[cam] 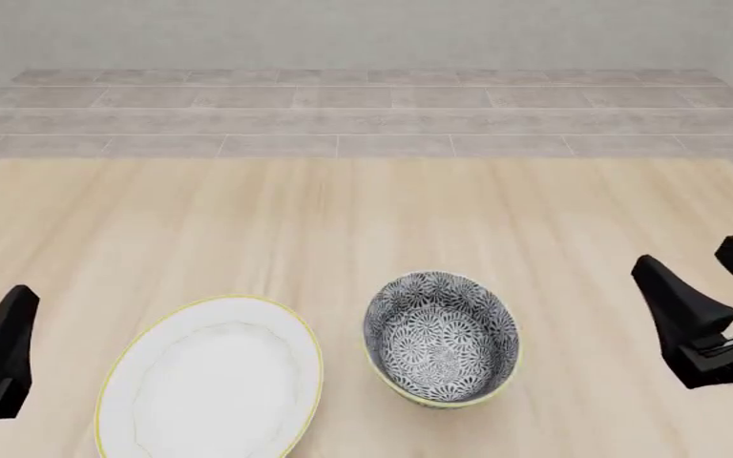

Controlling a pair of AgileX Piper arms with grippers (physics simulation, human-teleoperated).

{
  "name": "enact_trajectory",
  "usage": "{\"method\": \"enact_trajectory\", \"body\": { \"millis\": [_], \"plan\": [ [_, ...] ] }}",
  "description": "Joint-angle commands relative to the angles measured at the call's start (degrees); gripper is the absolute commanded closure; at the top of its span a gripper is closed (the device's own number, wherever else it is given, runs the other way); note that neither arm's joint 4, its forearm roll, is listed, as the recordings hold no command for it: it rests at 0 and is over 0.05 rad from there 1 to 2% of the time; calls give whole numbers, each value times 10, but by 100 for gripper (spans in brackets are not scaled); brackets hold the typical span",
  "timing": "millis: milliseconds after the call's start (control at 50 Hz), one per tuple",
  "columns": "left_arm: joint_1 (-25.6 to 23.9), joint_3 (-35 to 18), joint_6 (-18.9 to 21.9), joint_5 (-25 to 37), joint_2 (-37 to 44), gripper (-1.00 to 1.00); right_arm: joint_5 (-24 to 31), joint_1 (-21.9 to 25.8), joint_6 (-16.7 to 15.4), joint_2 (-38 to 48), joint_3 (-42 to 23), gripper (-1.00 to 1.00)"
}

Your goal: Put the bowl on the plate.

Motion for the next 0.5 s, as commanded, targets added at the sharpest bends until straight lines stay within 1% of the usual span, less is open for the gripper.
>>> {"method": "enact_trajectory", "body": {
  "millis": [20, 140, 180, 200, 220, 320, 380, 420, 500],
  "plan": [
    [2, 0, 0, 2, -6, -100, -10, 17, -11, 35, -15, -100],
    [1, 0, 1, 9, -13, -100, -4, 35, -8, 50, -30, -100],
    [1, 0, 1, 10, -15, -100, -9, 39, -11, 86, -39, -100],
    [1, 0, 2, 11, -16, -100, -10, 48, -1, 93, -42, -100],
    [2, 0, 5, 14, -20, -100, -9, 49, -8, 102, -48, -100],
    [5, 0, 6, 7, -14, -100, -12, 65, 1, 135, -57, -100],
    [3, 0, 8, 10, -17, -100, -11, 69, -2, 139, -61, -100],
    [2, 0, 8, 12, -20, -100, -13, 78, -4, 163, -69, -100],
    [2, 0, 8, 11, -19, -100, -18, 86, -6, 183, -74, -100]
  ]
}}
